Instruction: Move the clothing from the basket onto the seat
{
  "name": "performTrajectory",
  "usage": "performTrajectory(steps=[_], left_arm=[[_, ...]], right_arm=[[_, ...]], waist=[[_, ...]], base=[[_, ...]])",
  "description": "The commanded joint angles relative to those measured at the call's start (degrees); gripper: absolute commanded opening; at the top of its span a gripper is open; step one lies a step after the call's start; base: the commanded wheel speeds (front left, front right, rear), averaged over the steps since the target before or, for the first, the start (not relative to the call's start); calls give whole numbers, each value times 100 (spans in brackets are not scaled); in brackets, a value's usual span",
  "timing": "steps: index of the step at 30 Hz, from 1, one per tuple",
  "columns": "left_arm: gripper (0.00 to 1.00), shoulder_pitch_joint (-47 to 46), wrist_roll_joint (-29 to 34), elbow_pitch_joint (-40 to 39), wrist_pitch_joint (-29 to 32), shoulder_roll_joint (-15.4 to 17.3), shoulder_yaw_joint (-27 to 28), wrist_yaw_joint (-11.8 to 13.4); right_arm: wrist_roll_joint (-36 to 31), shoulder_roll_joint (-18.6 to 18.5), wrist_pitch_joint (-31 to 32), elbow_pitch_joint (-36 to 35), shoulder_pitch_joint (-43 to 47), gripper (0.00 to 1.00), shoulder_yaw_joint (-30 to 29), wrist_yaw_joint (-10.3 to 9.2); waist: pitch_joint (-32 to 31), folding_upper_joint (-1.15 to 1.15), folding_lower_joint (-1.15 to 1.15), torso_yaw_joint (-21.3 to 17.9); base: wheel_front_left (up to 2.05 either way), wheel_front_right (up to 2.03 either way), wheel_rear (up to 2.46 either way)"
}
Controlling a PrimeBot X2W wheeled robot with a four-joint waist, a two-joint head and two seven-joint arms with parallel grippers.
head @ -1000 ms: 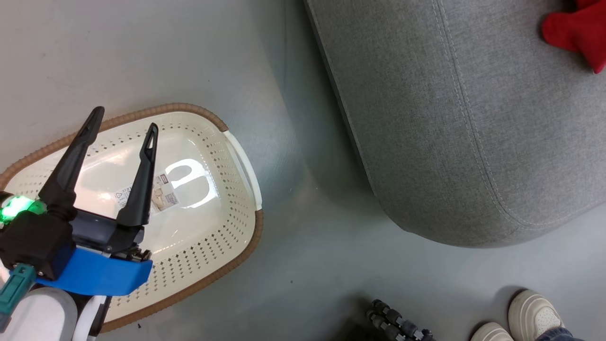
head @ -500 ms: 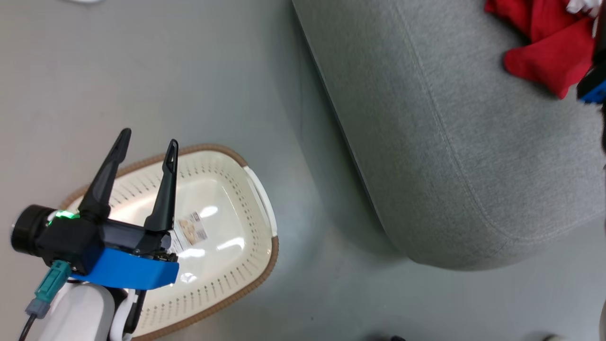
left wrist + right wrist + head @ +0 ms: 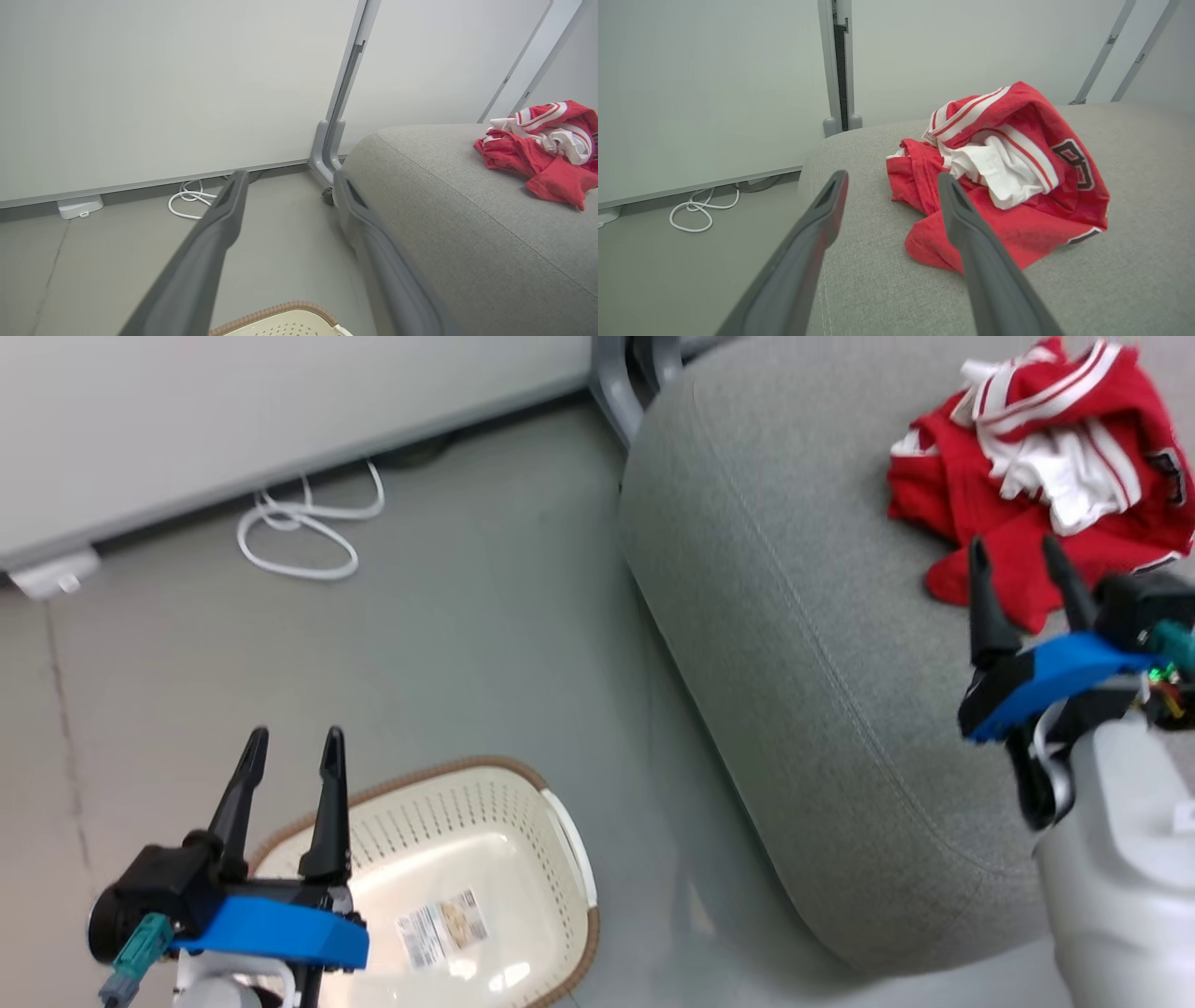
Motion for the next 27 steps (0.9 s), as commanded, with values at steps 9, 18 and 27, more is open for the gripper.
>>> performTrajectory(steps=[9,18,27], left_arm=[[100,459,-64,169,-41,-304,329,126],[100,865,-15,228,-44,-538,622,75],[100,1108,71,268,-44,-708,774,38]], right_arm=[[-37,395,96,-1451,1720,100,79,2],[-71,539,376,-3002,3163,100,438,1],[152,542,720,-3627,3712,100,688,2]], waist=[[-945,0,2,486],[-1308,0,2,916],[-1443,0,2,1349]], base=[[0,0,0],[0,0,0],[0,0,0]])
